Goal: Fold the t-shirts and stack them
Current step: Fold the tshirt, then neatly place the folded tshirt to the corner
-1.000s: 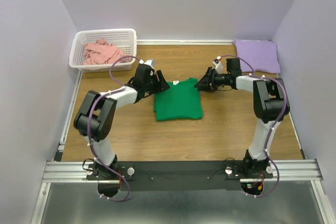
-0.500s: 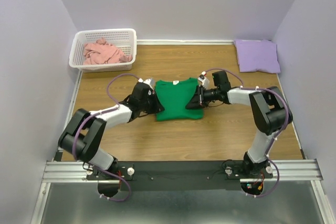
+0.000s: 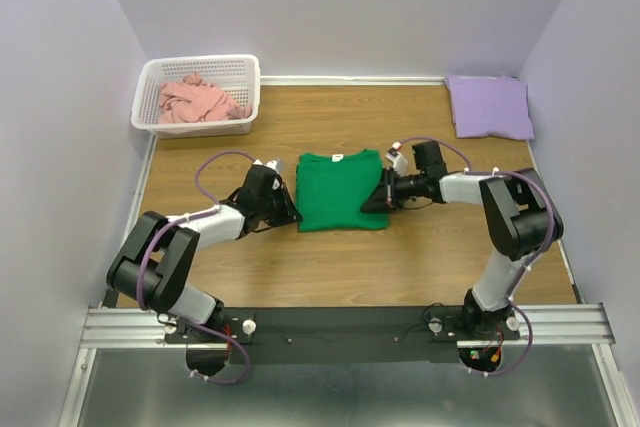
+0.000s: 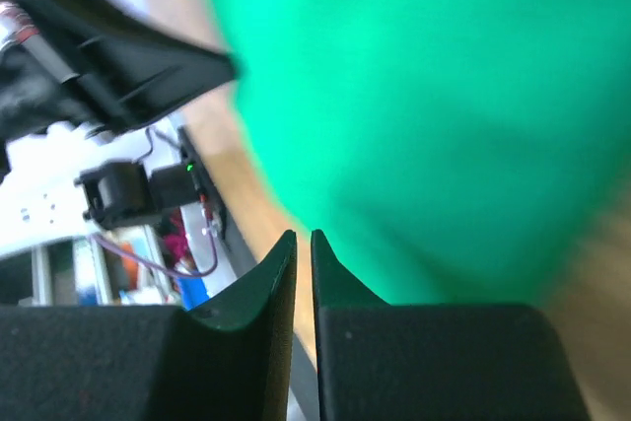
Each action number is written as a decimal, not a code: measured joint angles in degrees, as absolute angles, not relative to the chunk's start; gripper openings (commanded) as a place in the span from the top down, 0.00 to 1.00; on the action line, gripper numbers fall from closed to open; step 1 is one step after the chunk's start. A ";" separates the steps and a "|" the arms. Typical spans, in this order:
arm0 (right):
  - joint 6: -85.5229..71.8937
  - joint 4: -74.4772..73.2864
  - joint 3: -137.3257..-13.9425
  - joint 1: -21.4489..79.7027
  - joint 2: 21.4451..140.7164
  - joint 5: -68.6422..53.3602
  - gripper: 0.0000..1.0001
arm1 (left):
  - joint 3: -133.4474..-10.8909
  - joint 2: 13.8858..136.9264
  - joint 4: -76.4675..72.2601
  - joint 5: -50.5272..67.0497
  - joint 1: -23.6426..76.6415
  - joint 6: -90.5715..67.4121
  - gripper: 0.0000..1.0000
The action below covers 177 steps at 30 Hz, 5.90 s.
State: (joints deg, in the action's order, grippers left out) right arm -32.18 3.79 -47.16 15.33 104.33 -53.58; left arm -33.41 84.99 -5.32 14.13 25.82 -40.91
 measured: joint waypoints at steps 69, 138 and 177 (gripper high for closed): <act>-29.47 -15.40 -63.64 23.29 89.93 -22.15 0.14 | -55.11 77.17 3.31 9.54 22.41 -31.88 0.27; -57.82 19.27 -35.40 2.66 97.58 -42.92 0.00 | -73.97 104.18 11.25 -14.33 60.34 -19.07 1.00; -16.60 -19.75 -88.51 13.74 117.86 -6.31 0.99 | -59.46 79.72 12.88 -11.75 31.77 -26.61 0.03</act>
State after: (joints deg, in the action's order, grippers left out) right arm -16.60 -19.75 -88.51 13.74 117.86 -6.31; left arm -59.46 79.72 12.88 -11.75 31.77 -26.61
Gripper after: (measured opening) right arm 0.089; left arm 0.966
